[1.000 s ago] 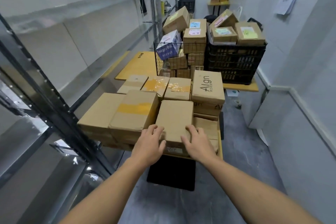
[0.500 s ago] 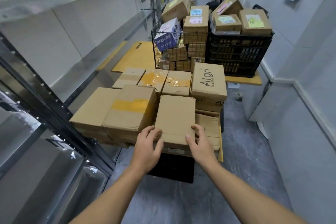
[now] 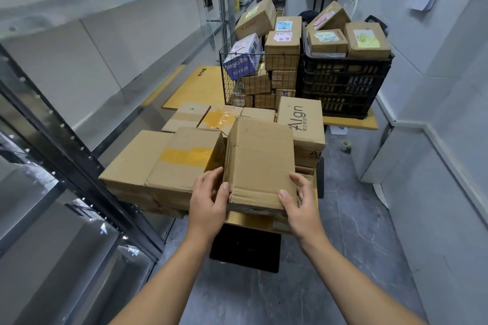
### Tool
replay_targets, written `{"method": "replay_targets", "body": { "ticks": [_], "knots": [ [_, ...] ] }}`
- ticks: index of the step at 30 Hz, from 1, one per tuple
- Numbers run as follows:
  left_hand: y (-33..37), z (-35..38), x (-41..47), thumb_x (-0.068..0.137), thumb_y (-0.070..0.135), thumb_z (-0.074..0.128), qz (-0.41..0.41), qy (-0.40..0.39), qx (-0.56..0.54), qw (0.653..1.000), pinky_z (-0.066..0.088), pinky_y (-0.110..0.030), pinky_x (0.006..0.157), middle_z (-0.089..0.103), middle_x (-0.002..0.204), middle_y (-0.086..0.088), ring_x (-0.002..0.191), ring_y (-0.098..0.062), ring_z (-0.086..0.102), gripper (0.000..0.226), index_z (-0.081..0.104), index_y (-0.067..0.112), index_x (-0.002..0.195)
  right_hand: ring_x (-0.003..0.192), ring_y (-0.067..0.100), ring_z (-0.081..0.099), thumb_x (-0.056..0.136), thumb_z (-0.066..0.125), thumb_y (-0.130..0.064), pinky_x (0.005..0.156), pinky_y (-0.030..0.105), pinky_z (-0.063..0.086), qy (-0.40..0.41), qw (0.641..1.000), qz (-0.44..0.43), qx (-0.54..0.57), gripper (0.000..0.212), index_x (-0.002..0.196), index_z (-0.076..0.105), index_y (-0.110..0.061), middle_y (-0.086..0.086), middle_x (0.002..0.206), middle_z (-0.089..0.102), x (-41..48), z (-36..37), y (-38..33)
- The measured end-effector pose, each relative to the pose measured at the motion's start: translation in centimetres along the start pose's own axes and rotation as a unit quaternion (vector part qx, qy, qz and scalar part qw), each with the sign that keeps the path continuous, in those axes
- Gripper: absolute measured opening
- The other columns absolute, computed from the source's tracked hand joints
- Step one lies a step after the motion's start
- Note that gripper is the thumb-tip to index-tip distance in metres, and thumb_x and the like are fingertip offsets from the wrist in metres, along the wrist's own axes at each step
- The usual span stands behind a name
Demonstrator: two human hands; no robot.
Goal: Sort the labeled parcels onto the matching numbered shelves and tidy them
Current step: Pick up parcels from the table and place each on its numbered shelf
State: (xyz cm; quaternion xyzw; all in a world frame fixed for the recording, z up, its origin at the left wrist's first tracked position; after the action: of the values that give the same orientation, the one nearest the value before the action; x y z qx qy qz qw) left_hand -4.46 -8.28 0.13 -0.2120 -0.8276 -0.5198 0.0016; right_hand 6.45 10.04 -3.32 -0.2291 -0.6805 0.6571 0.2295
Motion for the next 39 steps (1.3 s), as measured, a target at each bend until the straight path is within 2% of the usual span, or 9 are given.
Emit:
{"method": "replay_targets", "body": {
  "ticks": [4,10,14,18,21,24,29,33,39],
  "knots": [
    [-1.2,0.3,-0.1,0.079,0.076,0.047,-0.088,-0.076,-0.091,0.989,0.039,-0.045,0.11,0.043,0.144,0.012,0.131,-0.009,0.044,0.062,0.04,0.053,0.136,0.124,-0.001,0.051,0.1,0.06,-0.019,0.103,0.024,0.046,-0.016,1.0,-0.008,0.014,0.044,0.126,0.05,-0.053,-0.024,0.134,0.049,-0.3,-0.4,-0.4],
    [0.0,0.3,0.1,0.078,0.06,0.068,-0.096,-0.053,-0.201,0.973,0.051,-0.038,0.097,0.051,0.137,0.003,0.12,-0.015,0.056,0.07,0.042,0.041,0.14,0.128,0.004,0.049,0.096,0.055,-0.035,0.113,0.045,0.043,-0.046,0.999,0.001,0.002,0.041,0.127,0.053,-0.06,-0.028,0.134,0.048,0.1,-1.1,-1.7],
    [0.1,0.0,0.5,0.073,0.056,0.075,-0.109,-0.086,-0.231,0.963,0.051,-0.04,0.1,0.052,0.139,0.005,0.122,-0.014,0.055,0.087,0.036,0.035,0.148,0.127,-0.004,0.042,0.102,0.05,-0.023,0.117,0.039,0.034,-0.072,0.992,-0.039,-0.097,0.044,0.128,0.048,-0.058,-0.01,0.144,0.044,0.3,-1.4,-3.1],
    [0.1,0.1,0.1,0.07,0.06,0.075,-0.076,-0.109,-0.164,0.977,0.05,-0.038,0.101,0.049,0.139,0.015,0.125,-0.007,0.05,0.086,0.037,0.041,0.145,0.141,0.001,0.027,0.086,0.052,-0.064,0.118,0.036,0.028,-0.102,0.983,-0.037,-0.15,0.049,0.134,0.043,-0.062,-0.004,0.159,0.031,0.2,-1.2,-2.9],
    [0.7,0.7,-0.3,0.073,0.053,0.074,-0.052,-0.096,-0.142,0.984,0.051,-0.029,0.097,0.044,0.137,0.019,0.124,0.0,0.048,0.081,0.037,0.041,0.144,0.137,0.006,0.043,0.073,0.06,-0.083,0.112,0.045,0.043,-0.127,0.989,-0.018,-0.069,0.076,0.14,0.036,-0.058,-0.01,0.151,0.043,-0.1,-0.2,-2.6],
    [1.5,0.6,-0.3,0.074,0.05,0.073,-0.031,-0.087,-0.141,0.986,0.052,-0.026,0.092,0.046,0.134,0.02,0.119,0.005,0.049,0.075,0.04,0.042,0.141,0.131,0.005,0.048,0.072,0.071,-0.069,0.108,0.043,0.048,-0.11,0.994,-0.015,-0.019,0.074,0.134,0.032,-0.059,-0.011,0.145,0.046,-0.4,0.6,-2.9],
    [1.9,0.0,0.1,0.092,0.026,0.065,-0.062,-0.051,-0.252,0.964,0.055,-0.031,0.087,0.061,0.121,0.007,0.112,-0.011,0.061,0.043,0.053,0.036,0.132,0.126,0.014,0.057,0.072,0.075,-0.052,0.101,0.041,0.054,-0.081,0.995,-0.009,0.062,0.07,0.131,0.037,-0.051,0.0,0.141,0.054,-0.1,0.0,-3.5],
    [2.2,0.2,0.3,0.088,0.034,0.062,-0.09,-0.092,-0.281,0.951,0.055,-0.032,0.087,0.065,0.123,0.007,0.115,-0.014,0.062,0.039,0.059,0.032,0.127,0.117,0.019,0.064,0.089,0.07,-0.026,0.086,0.034,0.058,-0.054,0.992,0.011,0.114,0.055,0.132,0.042,-0.045,0.006,0.133,0.063,0.1,-0.4,-2.9],
    [0.8,0.3,1.2,0.087,0.045,0.064,-0.067,-0.089,-0.157,0.981,0.054,-0.031,0.093,0.059,0.13,0.006,0.116,-0.006,0.058,0.049,0.056,0.031,0.133,0.117,0.027,0.065,0.101,0.055,-0.007,0.093,0.049,0.056,-0.047,0.983,0.038,0.172,0.05,0.135,0.046,-0.043,0.006,0.126,0.069,-0.1,-0.6,-2.4]
  ]
}}
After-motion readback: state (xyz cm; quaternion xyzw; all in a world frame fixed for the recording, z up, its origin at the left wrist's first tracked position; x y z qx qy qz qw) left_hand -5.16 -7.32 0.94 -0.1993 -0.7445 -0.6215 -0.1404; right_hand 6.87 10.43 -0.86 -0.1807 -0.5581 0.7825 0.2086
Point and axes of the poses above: each hand's wrist, its own x-axis towards the middle knuckle, its own z-axis out of the palm, y = z × x, the point moved 2 cm from there along x, towards the middle knuckle
